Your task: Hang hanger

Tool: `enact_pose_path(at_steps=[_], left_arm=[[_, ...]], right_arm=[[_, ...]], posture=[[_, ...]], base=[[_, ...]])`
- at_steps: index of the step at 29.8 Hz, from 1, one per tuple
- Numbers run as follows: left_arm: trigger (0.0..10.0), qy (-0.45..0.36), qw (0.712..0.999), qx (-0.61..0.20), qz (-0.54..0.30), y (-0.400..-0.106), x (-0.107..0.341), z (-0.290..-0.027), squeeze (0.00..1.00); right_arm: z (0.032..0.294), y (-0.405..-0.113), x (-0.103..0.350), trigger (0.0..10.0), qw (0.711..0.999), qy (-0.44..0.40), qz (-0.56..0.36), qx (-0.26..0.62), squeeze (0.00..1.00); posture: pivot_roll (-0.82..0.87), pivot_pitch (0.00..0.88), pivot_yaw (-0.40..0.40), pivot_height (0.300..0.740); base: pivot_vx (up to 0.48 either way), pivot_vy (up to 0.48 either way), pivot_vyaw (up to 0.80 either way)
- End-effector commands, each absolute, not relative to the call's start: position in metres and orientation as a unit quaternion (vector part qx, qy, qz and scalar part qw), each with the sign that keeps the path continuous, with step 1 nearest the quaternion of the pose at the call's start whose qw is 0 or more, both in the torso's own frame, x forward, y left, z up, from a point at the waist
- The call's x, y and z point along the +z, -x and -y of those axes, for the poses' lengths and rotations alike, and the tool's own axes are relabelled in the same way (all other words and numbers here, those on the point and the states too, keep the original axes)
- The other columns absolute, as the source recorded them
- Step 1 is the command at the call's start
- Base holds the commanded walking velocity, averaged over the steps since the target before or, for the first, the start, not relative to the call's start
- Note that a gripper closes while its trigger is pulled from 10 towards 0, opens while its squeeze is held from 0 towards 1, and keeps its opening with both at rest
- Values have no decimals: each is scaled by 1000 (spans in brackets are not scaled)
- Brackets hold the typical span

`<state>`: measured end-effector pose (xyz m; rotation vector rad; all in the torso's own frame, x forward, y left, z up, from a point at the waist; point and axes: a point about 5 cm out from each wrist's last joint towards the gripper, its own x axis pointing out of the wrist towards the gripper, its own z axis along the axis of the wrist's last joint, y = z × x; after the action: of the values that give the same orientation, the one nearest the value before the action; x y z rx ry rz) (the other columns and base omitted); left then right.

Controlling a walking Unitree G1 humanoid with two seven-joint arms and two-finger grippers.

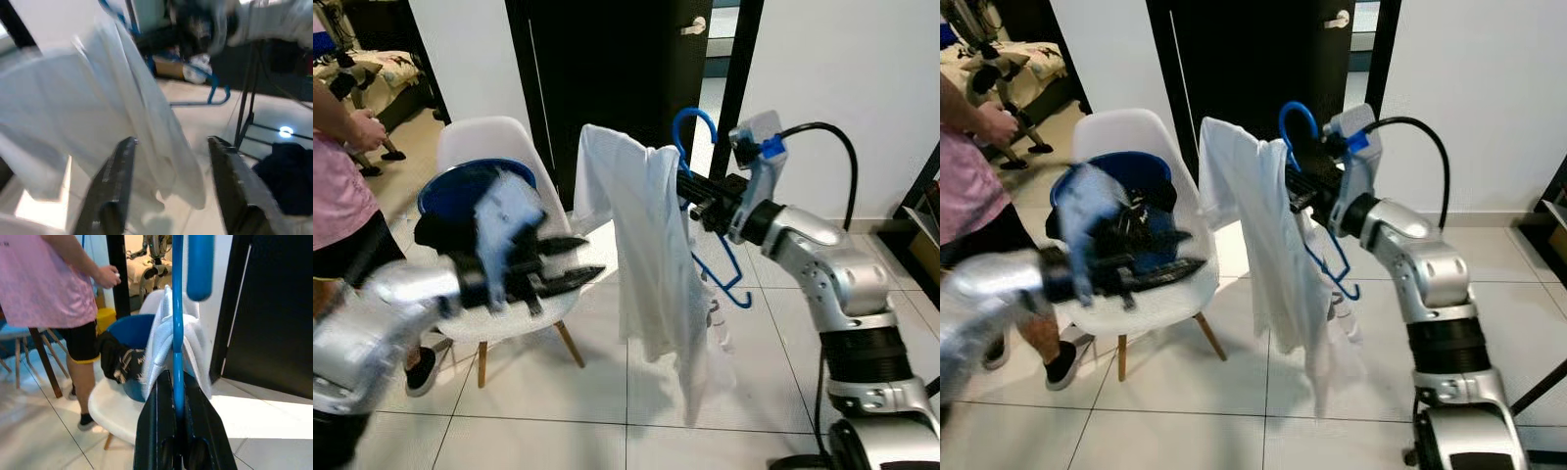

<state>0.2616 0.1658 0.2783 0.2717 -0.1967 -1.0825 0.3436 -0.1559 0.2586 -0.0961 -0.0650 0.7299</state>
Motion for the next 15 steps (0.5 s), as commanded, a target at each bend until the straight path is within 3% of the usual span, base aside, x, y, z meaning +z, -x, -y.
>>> enact_pose_path(at_steps=[1,5,9,11,13,14,15], left_arm=[[10000,-138,833,-525,107,-258,292,-174,1000],[10000,-152,820,-538,121,-258,309,-183,1000],[10000,-226,756,-604,111,-260,340,-193,1000],[10000,-231,751,-609,107,-261,341,-193,1000],[10000,-249,738,-618,106,-270,346,-192,1000],[10000,-259,730,-625,100,-275,346,-191,549],[10000,-264,724,-630,94,-278,345,-190,549]], right_arm=[[155,-340,263,10000,923,70,49,375,0],[156,-334,258,10000,906,102,34,409,0],[143,-315,247,10000,843,168,2,511,0],[142,-314,247,10000,838,172,0,518,0],[127,-308,247,10000,812,189,5,552,0],[120,-304,248,10000,799,196,8,568,0],[115,-301,248,10000,790,201,11,579,0]], posture=[[-82,0,28,740],[-71,0,34,740],[-54,0,46,740],[-54,0,46,740],[-52,0,58,740],[-55,0,64,740],[-55,0,64,740]], base=[[0,0,0],[0,0,0],[0,0,0],[0,0,0],[0,0,0],[0,0,0],[0,0,0]])
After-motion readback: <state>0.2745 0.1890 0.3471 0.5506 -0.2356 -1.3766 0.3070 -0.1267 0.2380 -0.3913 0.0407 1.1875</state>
